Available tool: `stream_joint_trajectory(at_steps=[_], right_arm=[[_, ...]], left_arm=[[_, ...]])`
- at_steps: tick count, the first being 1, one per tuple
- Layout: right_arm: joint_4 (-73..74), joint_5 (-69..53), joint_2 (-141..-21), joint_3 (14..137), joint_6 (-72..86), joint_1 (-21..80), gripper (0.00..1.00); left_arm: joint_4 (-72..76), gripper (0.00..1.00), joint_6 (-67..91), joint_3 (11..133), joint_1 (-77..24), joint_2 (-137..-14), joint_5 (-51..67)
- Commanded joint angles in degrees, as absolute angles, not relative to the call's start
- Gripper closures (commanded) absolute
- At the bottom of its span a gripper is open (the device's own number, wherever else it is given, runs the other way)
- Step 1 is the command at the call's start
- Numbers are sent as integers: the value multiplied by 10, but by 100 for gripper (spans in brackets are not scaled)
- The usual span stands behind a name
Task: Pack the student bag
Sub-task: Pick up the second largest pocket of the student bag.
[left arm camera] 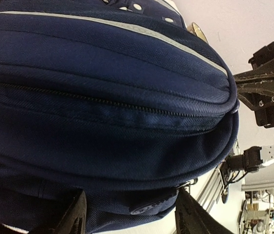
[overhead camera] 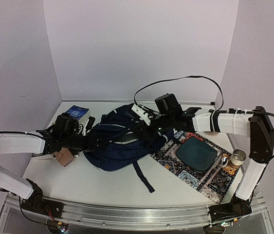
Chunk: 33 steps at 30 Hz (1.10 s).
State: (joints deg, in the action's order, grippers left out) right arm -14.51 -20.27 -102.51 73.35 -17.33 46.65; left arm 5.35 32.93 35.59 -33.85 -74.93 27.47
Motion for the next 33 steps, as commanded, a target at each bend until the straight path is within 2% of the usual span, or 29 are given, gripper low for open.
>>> stream_joint_trajectory(at_steps=[1, 15, 20, 26, 30, 33], right_arm=[[-185, -238, -1029, 776, -167, 476, 100], [-184, -245, -1044, 793, -166, 488, 100], [-182, -242, -1042, 792, -166, 489, 100], [-181, -241, -1040, 790, -166, 490, 100], [-181, -240, -1040, 790, -166, 490, 100], [-181, -237, -1037, 788, -167, 490, 100]], left_arm=[[111, 41, 326, 392, -337, -778, 362], [184, 55, 351, 395, -337, -811, 407], [218, 64, 364, 387, -337, -788, 418], [232, 67, 369, 377, -337, -762, 425], [235, 73, 373, 369, -337, -761, 420], [237, 83, 376, 361, -337, -760, 416]])
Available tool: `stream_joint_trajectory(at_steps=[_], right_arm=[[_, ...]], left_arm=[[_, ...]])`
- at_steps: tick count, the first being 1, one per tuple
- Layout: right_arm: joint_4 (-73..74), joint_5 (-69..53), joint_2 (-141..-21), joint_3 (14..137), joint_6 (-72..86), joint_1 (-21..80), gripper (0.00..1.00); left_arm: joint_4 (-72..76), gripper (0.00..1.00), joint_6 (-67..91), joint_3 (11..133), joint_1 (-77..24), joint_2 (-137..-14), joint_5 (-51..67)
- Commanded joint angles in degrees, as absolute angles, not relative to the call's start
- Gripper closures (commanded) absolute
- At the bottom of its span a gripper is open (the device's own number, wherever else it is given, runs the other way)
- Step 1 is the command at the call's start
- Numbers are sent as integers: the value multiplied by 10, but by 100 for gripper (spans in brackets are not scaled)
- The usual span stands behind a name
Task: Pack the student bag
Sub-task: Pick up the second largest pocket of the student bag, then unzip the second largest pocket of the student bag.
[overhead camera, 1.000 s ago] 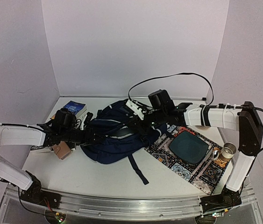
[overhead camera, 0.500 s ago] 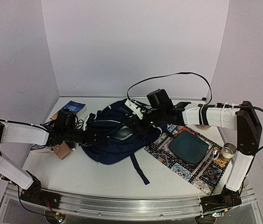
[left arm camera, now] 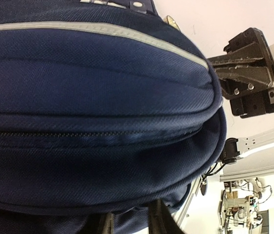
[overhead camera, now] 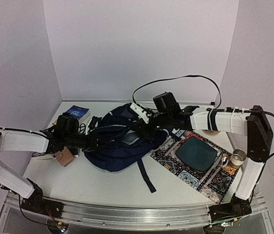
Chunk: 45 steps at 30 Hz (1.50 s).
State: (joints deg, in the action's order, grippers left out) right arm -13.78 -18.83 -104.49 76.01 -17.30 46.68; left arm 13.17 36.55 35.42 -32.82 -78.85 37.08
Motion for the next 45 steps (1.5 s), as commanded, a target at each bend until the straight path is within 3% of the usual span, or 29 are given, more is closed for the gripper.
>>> stream_joint_trajectory(at_steps=[1, 7, 17, 29, 33, 37, 42, 45], right_arm=[[-181, -236, -1037, 786, -168, 491, 100], [-180, -209, -1036, 778, -178, 490, 100], [-178, -139, -1017, 768, -209, 469, 100], [-179, -140, -1000, 779, -232, 389, 100], [-162, -172, -1024, 812, -221, 391, 99], [-154, -168, -1024, 800, -213, 431, 85], [-156, -137, -1007, 775, -207, 489, 47], [-153, -122, -1005, 781, -208, 524, 33]], left_arm=[[238, 86, 377, 359, -337, -759, 416], [239, 100, 376, 339, -337, -736, 415], [220, 100, 397, 263, -336, -669, 340], [-53, 100, 397, 242, -335, -538, 27], [-53, 100, 390, 260, -337, -536, 71], [-4, 100, 403, 289, -359, -553, 140], [24, 100, 409, 330, -376, -570, 169], [29, 100, 406, 352, -390, -587, 178]])
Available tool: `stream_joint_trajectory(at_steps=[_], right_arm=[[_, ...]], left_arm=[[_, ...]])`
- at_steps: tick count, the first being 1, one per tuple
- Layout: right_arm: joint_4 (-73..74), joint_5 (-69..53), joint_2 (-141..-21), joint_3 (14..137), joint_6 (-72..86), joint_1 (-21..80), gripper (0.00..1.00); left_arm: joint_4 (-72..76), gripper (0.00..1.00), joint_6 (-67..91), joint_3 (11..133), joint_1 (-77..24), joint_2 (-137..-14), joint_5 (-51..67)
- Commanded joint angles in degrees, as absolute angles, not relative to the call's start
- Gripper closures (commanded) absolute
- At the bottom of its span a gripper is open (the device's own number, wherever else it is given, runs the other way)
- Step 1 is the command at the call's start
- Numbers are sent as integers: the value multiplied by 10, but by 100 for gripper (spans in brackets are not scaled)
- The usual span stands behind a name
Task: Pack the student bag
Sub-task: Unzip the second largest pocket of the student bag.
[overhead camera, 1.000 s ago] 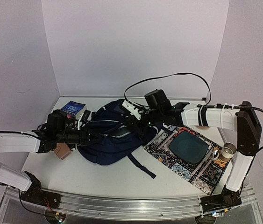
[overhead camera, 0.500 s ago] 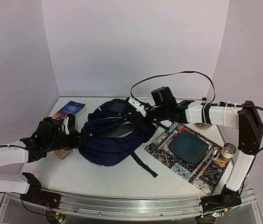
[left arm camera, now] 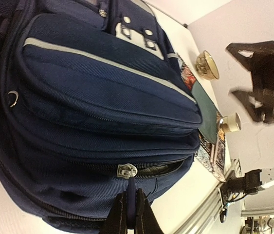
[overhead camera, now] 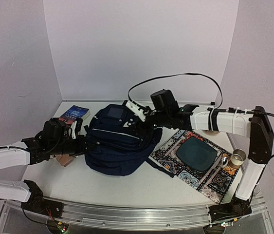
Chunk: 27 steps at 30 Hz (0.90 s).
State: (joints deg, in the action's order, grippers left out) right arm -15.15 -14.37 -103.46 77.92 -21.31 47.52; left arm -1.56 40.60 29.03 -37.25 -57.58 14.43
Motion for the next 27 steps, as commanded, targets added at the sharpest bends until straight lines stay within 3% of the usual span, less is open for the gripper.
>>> stream_joint_trajectory(at_steps=[1, 9, 18, 27], right_arm=[[-150, -121, -1007, 785, -208, 532, 31], [-116, -113, -1061, 818, -208, 551, 26], [-98, -75, -1093, 829, -225, 551, 39], [-77, -137, -1064, 811, -211, 555, 36]], left_arm=[[31, 100, 404, 360, -396, -593, 180], [40, 100, 396, 398, -431, -612, 183], [41, 100, 397, 393, -433, -598, 196], [47, 100, 398, 396, -434, -615, 195]])
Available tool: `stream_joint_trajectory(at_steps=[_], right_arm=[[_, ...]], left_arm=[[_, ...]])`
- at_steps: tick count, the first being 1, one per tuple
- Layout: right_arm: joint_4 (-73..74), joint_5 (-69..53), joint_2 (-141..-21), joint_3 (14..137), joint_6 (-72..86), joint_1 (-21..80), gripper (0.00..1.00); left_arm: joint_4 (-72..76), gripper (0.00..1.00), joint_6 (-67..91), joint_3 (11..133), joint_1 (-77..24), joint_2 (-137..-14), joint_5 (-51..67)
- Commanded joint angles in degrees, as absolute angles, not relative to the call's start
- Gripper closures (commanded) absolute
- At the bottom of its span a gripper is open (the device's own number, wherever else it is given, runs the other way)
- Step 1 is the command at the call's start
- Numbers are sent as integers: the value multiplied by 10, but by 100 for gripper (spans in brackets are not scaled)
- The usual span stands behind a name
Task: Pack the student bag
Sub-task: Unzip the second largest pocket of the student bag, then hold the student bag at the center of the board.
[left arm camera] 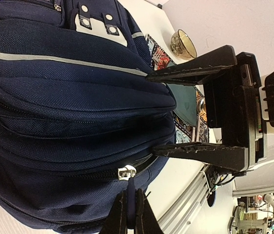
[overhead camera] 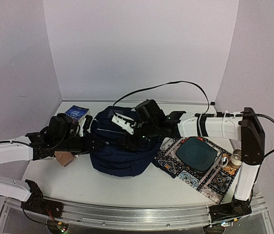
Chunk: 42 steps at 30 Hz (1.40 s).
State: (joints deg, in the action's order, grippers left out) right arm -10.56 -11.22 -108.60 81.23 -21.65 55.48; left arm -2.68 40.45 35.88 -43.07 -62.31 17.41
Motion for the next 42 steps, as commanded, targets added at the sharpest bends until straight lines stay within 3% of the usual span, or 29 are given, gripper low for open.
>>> stream_joint_trajectory(at_steps=[1, 15, 25, 28, 38, 42], right_arm=[[-77, -137, -1064, 809, -211, 555, 35], [-75, -161, -1041, 791, -196, 557, 30], [-78, -101, -1060, 779, -197, 558, 29], [-81, -74, -1079, 790, -199, 558, 32], [-90, -1, -1061, 799, -221, 553, 59], [-89, 22, -1048, 795, -224, 549, 64]], left_arm=[[49, 100, 398, 396, -434, -616, 195], [55, 100, 404, 382, -436, -619, 191], [61, 100, 406, 380, -438, -614, 201], [62, 100, 407, 379, -438, -607, 209], [57, 100, 402, 353, -439, -588, 201], [42, 100, 396, 347, -439, -583, 196]])
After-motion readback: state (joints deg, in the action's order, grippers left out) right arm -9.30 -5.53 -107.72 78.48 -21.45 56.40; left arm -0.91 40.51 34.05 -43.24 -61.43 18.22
